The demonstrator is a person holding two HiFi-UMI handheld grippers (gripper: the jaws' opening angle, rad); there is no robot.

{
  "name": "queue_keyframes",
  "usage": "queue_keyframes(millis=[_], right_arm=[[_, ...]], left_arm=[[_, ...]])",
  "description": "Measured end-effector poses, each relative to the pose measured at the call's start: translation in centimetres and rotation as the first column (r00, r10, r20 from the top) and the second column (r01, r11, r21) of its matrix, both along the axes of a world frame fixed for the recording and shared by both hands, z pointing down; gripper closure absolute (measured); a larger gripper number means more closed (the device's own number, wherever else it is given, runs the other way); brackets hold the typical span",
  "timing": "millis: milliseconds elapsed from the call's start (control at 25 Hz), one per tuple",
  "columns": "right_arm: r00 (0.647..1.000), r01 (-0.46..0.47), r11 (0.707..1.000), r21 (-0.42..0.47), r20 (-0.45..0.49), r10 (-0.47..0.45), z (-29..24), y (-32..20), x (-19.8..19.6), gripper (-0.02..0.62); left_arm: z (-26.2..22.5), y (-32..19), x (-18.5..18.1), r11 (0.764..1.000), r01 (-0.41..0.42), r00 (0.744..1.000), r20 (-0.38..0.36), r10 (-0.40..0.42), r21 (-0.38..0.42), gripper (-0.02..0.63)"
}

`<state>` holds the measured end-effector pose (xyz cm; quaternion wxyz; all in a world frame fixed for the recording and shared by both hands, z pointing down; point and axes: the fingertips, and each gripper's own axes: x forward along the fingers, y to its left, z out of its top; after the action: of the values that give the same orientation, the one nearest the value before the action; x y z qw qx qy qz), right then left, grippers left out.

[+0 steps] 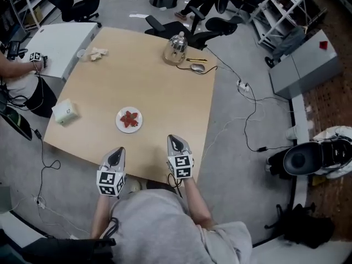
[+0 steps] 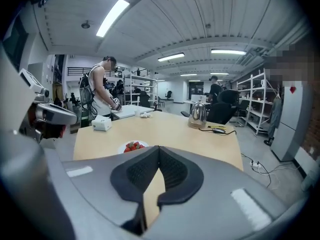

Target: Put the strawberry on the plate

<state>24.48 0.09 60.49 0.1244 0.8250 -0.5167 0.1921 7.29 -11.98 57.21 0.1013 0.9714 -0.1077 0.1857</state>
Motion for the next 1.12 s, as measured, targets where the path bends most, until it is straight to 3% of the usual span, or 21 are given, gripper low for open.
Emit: queue_keyframes(millis=[240, 600, 1120], right_arm=[[0.994, -0.107, 0.993, 0.047, -0.006, 0.107, -1.3, 3.6, -0.4, 0.588], [0.982, -0.188, 0.979, 0.083, -0.017, 0.19, -2.3, 6.8, -2.6, 0.588], [0.971, -0.24, 0.968, 0.076, -0.003, 0.241, -1.8, 9.3, -5.7, 0.589]], left_arm=[[-0.3, 1.2, 1.8, 0.995, -0.103, 0.995, -0.01, 0.103, 0.009, 0.586], [-0.9, 2.9, 2.3, 0.978, -0.209, 0.977, -0.039, 0.21, 0.023, 0.586], [-1.0, 3.8, 1.2, 0.967, -0.253, 0.966, -0.036, 0.254, 0.039, 0.586]])
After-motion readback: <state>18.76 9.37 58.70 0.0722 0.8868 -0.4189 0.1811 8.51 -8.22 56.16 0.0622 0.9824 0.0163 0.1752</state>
